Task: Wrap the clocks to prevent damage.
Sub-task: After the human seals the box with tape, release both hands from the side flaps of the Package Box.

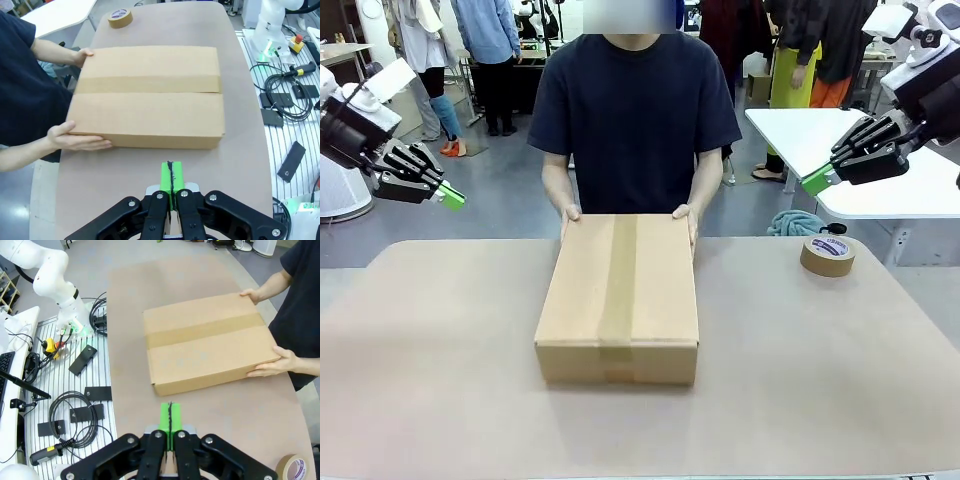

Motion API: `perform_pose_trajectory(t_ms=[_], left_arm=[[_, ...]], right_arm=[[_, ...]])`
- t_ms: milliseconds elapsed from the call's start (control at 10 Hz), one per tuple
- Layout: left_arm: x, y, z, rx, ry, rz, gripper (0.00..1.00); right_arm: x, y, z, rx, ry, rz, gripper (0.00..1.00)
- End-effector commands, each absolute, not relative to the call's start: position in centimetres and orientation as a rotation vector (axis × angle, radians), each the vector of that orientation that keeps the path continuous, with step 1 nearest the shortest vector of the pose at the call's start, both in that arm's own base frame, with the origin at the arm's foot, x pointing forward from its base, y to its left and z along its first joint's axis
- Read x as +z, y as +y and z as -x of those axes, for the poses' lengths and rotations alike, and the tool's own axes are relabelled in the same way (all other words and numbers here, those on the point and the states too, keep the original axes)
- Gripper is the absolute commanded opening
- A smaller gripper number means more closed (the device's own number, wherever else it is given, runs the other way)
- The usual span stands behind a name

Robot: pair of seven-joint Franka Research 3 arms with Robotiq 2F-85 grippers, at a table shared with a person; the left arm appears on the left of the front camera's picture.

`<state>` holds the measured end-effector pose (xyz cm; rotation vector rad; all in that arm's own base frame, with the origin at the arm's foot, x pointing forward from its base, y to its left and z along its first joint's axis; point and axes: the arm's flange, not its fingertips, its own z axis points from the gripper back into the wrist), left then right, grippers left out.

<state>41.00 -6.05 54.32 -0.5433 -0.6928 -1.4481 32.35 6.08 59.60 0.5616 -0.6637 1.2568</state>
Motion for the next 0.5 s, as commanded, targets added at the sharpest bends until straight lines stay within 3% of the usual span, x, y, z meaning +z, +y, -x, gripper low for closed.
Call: perform_pose_trajectory(t_ms=[0,100,200,300,400], left_arm=[[55.0,-5.6,-40.5,-1.484,-0.723,0.553,0.24],[55.0,-5.6,-39.9,-1.508,-0.723,0.541,0.6],[55.1,-5.5,-40.0,-1.516,-0.713,0.546,0.84],[55.4,-5.5,-40.1,-1.518,-0.713,0.549,1.0],[55.3,-5.5,-40.0,-1.511,-0.712,0.559,1.0]], right_arm=[[59.6,6.1,-32.3,1.257,-0.664,-0.562,0.52],[59.2,5.6,-30.6,1.264,-0.641,-0.545,0.61],[58.8,4.9,-30.2,1.232,-0.639,-0.533,1.0],[58.6,4.8,-30.2,1.23,-0.651,-0.554,1.0],[58.4,4.8,-30.1,1.231,-0.648,-0.564,1.0]])
